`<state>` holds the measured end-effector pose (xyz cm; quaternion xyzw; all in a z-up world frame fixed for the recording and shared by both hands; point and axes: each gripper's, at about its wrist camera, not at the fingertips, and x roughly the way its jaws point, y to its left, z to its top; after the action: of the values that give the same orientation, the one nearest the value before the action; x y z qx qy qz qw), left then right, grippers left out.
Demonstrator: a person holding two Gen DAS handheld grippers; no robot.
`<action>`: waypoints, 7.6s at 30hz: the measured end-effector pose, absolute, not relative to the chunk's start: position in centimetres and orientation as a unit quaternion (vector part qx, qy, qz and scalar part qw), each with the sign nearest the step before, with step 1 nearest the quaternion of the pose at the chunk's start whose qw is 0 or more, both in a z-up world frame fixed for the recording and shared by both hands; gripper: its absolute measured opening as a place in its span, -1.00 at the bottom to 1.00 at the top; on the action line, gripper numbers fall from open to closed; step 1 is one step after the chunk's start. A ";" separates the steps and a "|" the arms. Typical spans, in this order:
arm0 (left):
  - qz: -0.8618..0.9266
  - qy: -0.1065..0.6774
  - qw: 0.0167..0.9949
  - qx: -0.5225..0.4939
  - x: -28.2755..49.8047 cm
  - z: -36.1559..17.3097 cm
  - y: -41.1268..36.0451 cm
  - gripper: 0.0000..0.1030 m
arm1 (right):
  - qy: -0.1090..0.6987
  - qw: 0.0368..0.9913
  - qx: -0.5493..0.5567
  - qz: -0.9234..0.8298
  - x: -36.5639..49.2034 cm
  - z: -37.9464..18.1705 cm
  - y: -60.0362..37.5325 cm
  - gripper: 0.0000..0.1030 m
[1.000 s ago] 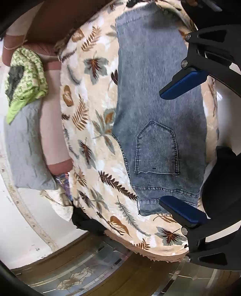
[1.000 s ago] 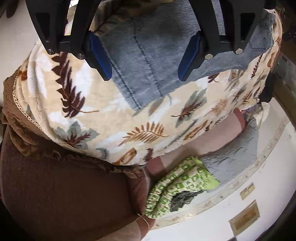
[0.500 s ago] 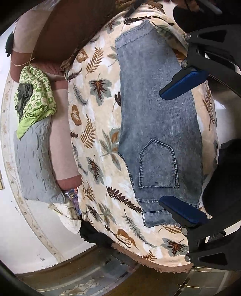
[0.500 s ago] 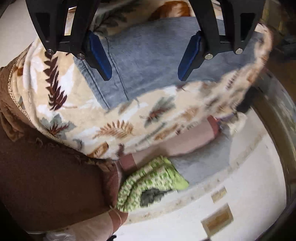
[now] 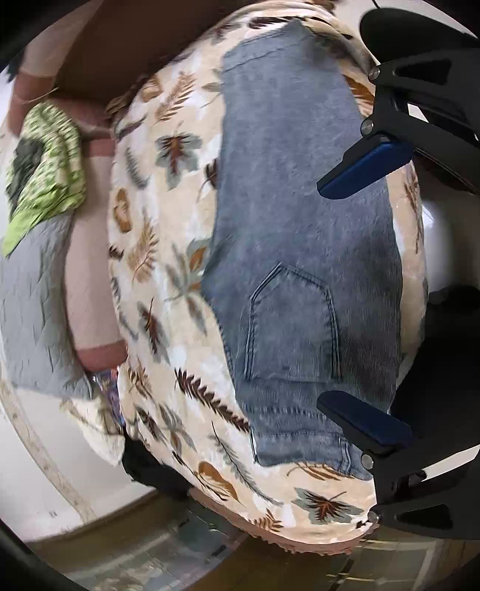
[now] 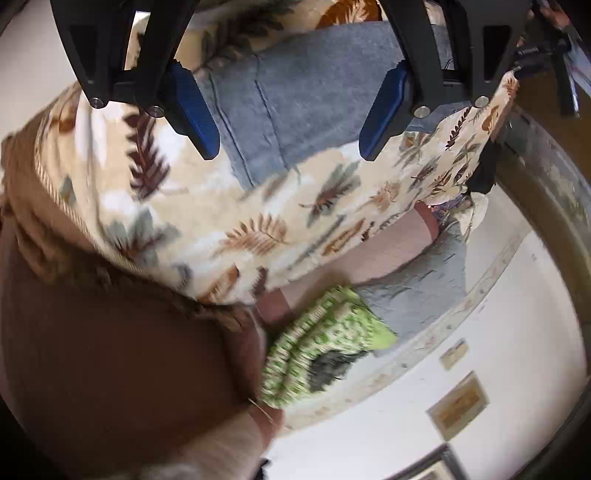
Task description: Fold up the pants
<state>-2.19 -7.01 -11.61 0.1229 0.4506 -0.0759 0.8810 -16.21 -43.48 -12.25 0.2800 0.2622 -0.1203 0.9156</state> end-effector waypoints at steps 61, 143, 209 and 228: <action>-0.063 0.503 0.845 0.168 2.3 -21.1 -9.6 1.00 | 0.302 0.892 0.322 -0.093 -12.4 -19.6 -42.5 -0.59; -0.174 0.574 0.798 0.053 9.3 -22.0 -13.6 0.41 | 0.369 0.907 0.131 0.155 -9.0 -24.5 -23.9 -0.54; -0.084 0.520 0.813 -0.248 4.5 -22.0 19.4 -0.27 | 0.394 0.900 -0.023 0.186 -5.7 -20.1 -11.1 -0.54; -0.098 0.438 0.887 -0.110 3.6 -13.1 13.2 -0.54 | 0.452 0.871 0.062 0.184 3.1 -22.5 -11.0 -0.54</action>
<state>3.55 13.16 -13.10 -0.1101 0.4383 -0.0978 0.8867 3.09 -11.05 -22.53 0.0620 0.4521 0.1837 0.8706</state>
